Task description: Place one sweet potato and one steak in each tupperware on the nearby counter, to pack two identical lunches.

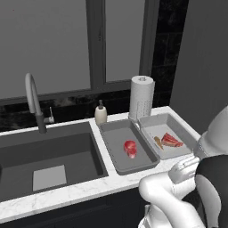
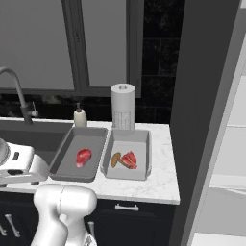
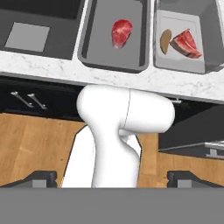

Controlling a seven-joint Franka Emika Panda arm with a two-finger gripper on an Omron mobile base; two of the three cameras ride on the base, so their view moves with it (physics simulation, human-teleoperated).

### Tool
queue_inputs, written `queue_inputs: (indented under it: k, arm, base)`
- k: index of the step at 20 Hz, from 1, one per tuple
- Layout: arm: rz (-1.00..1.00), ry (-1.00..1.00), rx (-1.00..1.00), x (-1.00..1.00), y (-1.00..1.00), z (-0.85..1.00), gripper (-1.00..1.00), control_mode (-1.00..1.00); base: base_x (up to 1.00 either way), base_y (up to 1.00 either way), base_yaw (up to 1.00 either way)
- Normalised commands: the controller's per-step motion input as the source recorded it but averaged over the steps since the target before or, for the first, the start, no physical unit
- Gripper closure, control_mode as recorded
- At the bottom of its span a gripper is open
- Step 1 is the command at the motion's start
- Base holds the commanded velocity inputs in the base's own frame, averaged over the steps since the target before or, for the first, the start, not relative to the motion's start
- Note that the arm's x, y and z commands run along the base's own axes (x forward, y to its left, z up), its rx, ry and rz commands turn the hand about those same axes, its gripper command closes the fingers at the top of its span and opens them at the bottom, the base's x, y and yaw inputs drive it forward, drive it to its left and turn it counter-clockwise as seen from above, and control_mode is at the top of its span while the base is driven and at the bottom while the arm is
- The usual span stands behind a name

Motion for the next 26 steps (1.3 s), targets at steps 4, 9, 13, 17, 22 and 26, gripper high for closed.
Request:
queue_inputs:
  k: [4, 9, 13, 17, 22, 26]
  arm:
    - [-0.05, -0.11, 0.04, 0.07, -0.53, 0.60, -1.00, -1.00]
    - [-0.04, 0.00, 0.07, 0.25, -0.34, 0.22, -1.00, -1.00]
    - [0.00, 0.00, 0.00, 0.04, 0.00, -0.01, -1.00, -1.00]
    - [0.00, 0.00, 0.00, 0.00, 0.00, 0.00, -1.00, -1.00]
    - [0.00, 0.00, 0.00, -0.04, 0.00, 0.00, -1.00, 1.00]
    - [0.00, 0.00, 0.00, 0.00, 0.00, 0.00, -1.00, 1.00]
  base:
    - [0.00, 0.00, 0.00]
    - [0.00, 0.00, 0.00]
    - [0.00, 0.00, 0.00]
    - [0.00, 0.00, 0.00]
    - [-0.48, -0.11, -0.09]
    - [-0.85, -0.49, -0.30]
